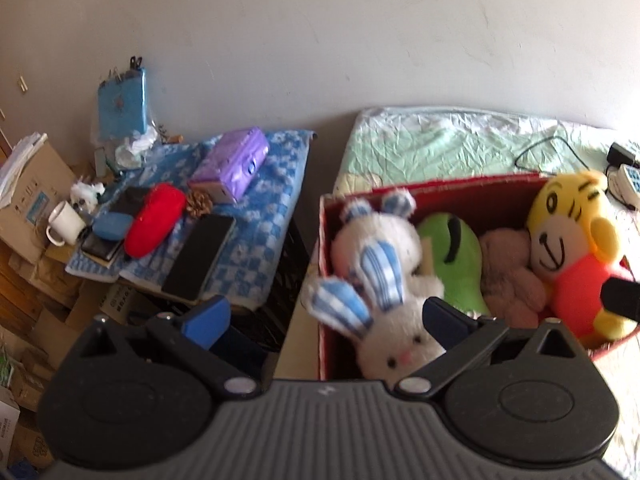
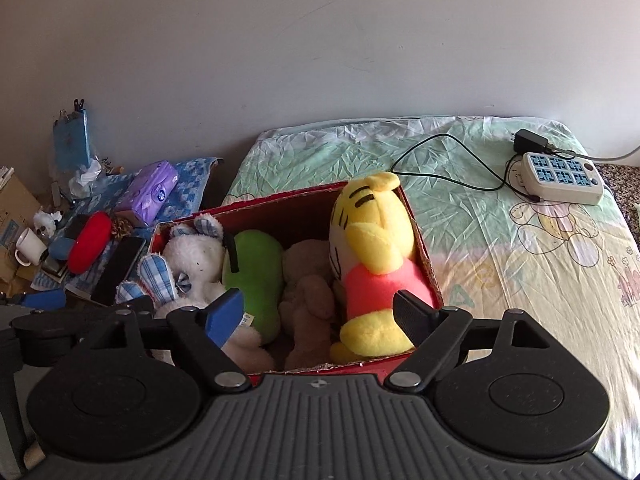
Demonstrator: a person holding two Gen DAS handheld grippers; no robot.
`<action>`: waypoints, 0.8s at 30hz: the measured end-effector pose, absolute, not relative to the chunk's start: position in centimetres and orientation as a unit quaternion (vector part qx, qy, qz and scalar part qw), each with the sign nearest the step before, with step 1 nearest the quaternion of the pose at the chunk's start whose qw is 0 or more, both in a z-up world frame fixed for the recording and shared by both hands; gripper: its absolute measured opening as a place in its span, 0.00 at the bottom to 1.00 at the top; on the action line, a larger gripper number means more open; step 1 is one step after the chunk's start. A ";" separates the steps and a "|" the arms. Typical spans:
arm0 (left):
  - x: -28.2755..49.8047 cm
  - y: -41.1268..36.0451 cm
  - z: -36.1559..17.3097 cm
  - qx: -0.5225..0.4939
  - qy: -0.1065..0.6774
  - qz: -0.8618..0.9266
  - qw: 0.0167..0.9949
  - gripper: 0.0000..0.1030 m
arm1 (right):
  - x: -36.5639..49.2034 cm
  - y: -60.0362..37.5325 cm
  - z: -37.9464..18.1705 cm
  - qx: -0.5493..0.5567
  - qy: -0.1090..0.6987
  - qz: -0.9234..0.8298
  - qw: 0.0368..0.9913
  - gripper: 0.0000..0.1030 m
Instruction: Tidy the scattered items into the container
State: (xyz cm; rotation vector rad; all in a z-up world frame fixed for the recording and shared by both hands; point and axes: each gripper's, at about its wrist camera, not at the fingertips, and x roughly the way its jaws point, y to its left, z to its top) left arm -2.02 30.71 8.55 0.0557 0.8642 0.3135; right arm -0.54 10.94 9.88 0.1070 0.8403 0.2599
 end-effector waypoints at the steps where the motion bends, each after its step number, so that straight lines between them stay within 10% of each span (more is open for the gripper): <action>1: -1.9 30.8 8.7 0.027 0.415 0.150 0.897 0.99 | -0.5 11.1 10.0 0.053 0.407 0.127 0.903 0.81; 24: -2.2 27.9 4.6 0.009 0.480 0.075 0.874 0.99 | -1.4 10.3 8.4 0.040 0.456 0.072 0.886 0.82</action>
